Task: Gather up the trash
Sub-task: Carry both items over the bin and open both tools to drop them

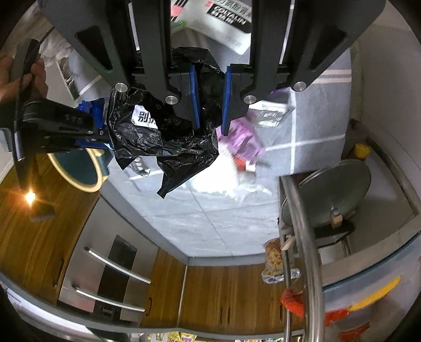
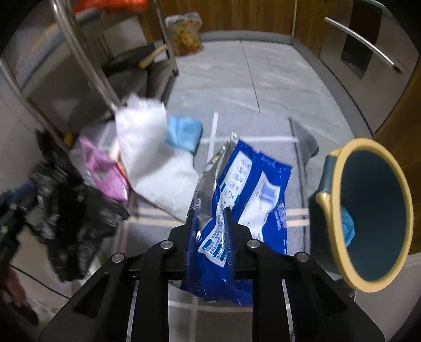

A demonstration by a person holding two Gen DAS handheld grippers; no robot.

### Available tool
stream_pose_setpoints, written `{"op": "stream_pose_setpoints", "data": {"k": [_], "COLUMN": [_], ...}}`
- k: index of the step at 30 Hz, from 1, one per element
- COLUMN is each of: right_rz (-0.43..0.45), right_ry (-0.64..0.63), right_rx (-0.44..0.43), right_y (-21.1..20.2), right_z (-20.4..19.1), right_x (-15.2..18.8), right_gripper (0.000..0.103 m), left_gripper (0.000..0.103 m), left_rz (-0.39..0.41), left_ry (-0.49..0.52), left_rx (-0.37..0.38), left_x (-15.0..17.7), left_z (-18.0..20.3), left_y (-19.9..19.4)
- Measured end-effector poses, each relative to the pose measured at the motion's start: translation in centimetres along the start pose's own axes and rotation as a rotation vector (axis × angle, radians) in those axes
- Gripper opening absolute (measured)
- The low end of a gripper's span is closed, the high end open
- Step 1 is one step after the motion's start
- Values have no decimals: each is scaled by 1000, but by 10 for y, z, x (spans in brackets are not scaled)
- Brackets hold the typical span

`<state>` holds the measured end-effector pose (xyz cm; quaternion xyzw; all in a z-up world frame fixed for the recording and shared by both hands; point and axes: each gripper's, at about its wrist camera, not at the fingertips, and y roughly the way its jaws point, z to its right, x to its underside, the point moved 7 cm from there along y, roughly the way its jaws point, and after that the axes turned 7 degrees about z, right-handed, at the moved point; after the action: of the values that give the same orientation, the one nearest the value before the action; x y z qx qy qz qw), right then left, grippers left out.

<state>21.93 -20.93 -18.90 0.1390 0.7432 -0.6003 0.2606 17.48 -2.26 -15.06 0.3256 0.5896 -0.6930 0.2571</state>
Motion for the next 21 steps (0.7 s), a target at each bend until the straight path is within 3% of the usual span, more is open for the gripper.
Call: {"op": "stream_pose_setpoints", "data": {"k": [13, 21], "right_rz": [142, 170], "right_ry": [37, 70], "right_rx": [0, 31], "right_y": [-54, -79], "right_z": [51, 104], "right_x": [-42, -50], "right_gripper": [17, 17], "left_gripper": [15, 15], "left_rz": [97, 96], "left_ry": [51, 97], "left_rx": [92, 186], "left_x": [-44, -54], "left_z": [63, 116], "left_y": [7, 23]}}
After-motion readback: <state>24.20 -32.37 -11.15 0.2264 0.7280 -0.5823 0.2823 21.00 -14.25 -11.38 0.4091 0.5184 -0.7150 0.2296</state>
